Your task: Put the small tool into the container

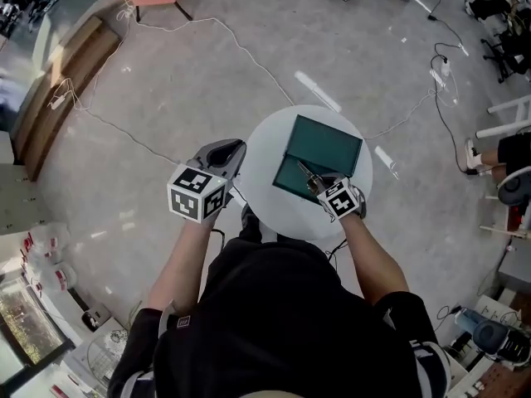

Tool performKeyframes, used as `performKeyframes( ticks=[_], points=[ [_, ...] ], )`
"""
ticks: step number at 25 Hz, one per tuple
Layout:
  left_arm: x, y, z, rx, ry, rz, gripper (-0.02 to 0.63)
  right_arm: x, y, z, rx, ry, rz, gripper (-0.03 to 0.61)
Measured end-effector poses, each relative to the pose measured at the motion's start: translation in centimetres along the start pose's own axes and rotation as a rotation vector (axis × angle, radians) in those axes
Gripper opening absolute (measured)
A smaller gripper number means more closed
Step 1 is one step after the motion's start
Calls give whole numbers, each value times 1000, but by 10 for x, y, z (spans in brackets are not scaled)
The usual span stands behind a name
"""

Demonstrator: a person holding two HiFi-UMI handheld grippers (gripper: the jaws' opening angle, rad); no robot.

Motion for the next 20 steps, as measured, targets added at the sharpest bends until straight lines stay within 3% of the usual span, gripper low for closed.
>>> performKeyframes(
  ticks=[8,14,20],
  points=[
    [-20,-6,-14,-21,60,2,28,38,8,-8,-157,-61,-102,12],
    [-21,1,-21,-19,58,-1,28,44,8,-26,-140,-69,-82,58],
    [-7,6,-12,4,-3,-2,28,33,-1,-33,-102,-58,-59,102]
  ],
)
Point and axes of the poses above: the fingertips, and each gripper's own axes: x forward along the fingers, z to its right, y out of its top, the point moved 8 cm from there along -x, backward along the fingers, and after that the axes turned 3 degrees about z, right-handed, at the moved point
